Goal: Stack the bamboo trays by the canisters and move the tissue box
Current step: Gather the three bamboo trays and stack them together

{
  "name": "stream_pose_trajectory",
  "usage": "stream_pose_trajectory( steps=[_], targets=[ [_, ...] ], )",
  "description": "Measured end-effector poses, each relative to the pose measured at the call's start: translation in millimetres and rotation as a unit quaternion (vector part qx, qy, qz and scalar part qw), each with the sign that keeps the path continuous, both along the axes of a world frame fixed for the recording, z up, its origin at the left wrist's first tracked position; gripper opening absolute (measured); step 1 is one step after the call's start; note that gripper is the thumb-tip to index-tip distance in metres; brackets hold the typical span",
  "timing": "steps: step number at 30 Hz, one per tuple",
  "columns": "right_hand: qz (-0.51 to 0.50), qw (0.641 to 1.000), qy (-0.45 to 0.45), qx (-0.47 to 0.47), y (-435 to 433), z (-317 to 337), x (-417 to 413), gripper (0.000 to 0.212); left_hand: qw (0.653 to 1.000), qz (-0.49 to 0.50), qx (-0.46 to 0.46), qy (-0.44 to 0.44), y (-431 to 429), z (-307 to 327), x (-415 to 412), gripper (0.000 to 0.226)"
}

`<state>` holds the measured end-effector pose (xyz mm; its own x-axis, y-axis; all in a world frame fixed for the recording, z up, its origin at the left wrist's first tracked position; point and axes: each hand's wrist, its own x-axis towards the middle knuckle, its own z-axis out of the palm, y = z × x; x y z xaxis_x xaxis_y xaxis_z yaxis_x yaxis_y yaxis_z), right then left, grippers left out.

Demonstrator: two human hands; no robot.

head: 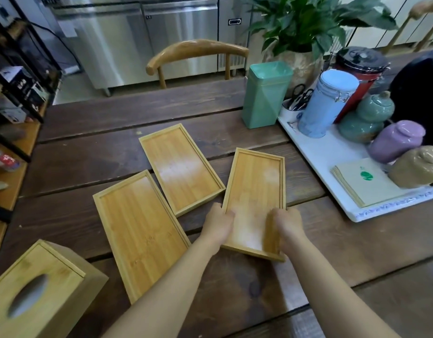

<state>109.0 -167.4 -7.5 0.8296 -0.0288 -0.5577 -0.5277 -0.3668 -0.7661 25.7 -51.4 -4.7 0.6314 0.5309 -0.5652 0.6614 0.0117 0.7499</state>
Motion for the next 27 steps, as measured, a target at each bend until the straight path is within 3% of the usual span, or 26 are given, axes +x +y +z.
stream_pose_trajectory(
  steps=[5, 10, 13, 16, 22, 27],
  targets=[
    [0.059, 0.993, -0.08, -0.059, -6, 6, -5, 0.025, 0.996, -0.053, 0.06, -0.044, -4, 11, -9, 0.033],
    [0.145, 0.967, -0.203, -0.052, 20, 39, 11, 0.025, 0.983, 0.045, 0.085, -0.156, 16, 29, -10, 0.027],
    [0.219, 0.951, -0.215, -0.037, 44, 48, 22, 0.026, 0.971, 0.122, 0.087, -0.188, 38, 31, -8, 0.023],
    [0.278, 0.934, -0.22, -0.035, 66, 43, 22, 0.022, 0.963, 0.164, 0.087, -0.195, 56, 29, -8, 0.032],
    [0.306, 0.918, -0.242, -0.072, 102, 27, 20, 0.02, 0.967, 0.196, 0.067, -0.152, 76, 13, -6, 0.051],
    [0.337, 0.897, -0.266, -0.107, 133, 25, 31, 0.022, 0.957, 0.239, 0.066, -0.151, 87, 5, -1, 0.055]
  ],
)
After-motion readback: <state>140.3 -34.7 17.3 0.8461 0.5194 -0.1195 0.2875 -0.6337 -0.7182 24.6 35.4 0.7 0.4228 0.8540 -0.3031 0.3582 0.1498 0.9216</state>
